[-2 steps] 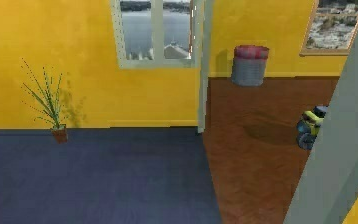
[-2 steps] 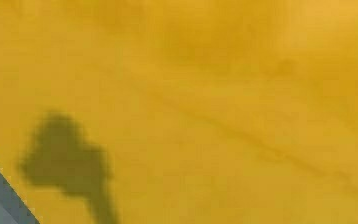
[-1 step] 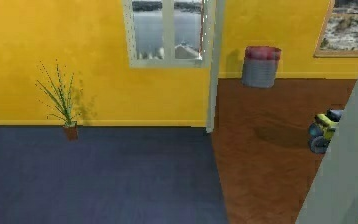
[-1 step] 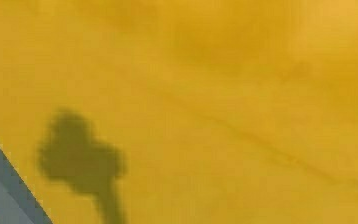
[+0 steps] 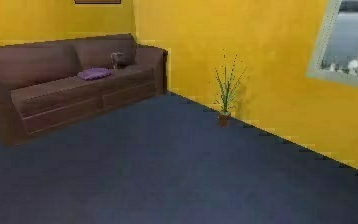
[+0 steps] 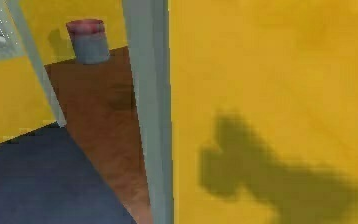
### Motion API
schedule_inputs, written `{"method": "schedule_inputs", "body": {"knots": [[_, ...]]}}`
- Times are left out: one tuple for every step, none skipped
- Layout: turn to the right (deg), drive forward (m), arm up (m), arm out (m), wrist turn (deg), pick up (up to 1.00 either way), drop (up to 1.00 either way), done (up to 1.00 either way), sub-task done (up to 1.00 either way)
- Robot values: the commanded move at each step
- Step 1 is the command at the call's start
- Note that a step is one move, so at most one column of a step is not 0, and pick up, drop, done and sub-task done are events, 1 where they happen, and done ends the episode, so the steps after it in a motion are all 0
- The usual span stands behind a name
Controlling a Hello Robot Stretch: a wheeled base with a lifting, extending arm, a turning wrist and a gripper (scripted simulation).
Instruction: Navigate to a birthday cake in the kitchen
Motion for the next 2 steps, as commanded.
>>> {"method": "schedule_inputs", "body": {"knots": [[-45.0, 0.00, 0.00, 0.00, 0.0, 0.00, 0.00, 0.00, 0.00], [-6.0, 0.00, 0.00, 0.00, 0.0, 0.00, 0.00, 0.00, 0.00]]}}
